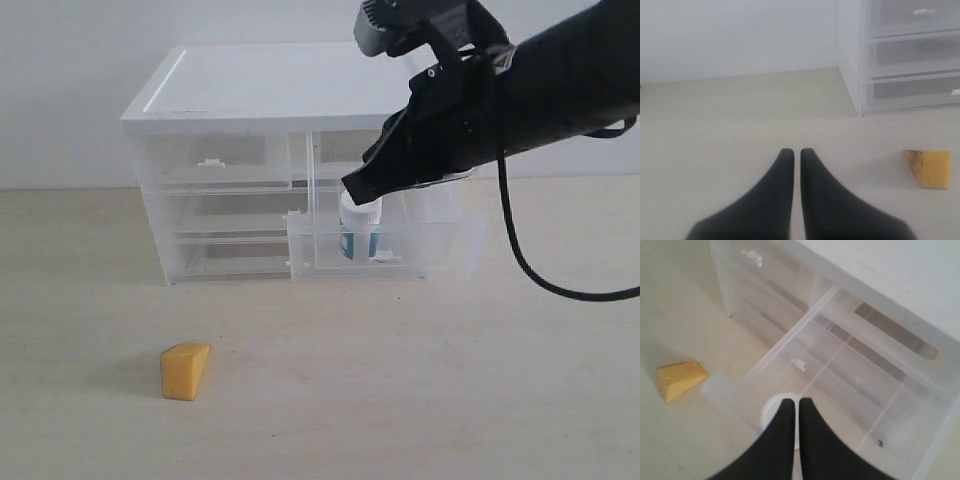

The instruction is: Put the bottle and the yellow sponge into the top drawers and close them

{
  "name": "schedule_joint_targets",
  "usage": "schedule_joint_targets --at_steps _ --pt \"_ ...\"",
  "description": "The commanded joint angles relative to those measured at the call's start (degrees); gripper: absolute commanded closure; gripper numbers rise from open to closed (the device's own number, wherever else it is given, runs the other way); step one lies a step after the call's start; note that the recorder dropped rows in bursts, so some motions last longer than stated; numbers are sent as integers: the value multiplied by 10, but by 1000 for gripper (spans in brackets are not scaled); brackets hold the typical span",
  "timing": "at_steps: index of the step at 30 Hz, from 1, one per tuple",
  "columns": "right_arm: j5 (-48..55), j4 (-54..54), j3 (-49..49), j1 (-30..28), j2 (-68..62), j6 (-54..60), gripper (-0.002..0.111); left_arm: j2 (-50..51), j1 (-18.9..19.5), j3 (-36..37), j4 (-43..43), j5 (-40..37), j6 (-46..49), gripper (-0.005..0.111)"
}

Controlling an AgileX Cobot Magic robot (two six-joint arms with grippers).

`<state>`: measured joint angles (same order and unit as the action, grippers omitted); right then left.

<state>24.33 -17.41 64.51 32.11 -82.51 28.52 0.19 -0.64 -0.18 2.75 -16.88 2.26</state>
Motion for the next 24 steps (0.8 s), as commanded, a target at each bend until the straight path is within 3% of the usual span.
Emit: schedule_joint_targets --at_steps 1,14,24 --pt "109 -72 44 -1 -11 92 108 -2 1 2 -3 -1 -4 103" --pt "79 -61 110 -2 -136 99 108 -2 1 2 -3 -1 -4 103" --pt "1 31 110 -40 -133 1 108 -2 1 2 -3 -1 -4 103"
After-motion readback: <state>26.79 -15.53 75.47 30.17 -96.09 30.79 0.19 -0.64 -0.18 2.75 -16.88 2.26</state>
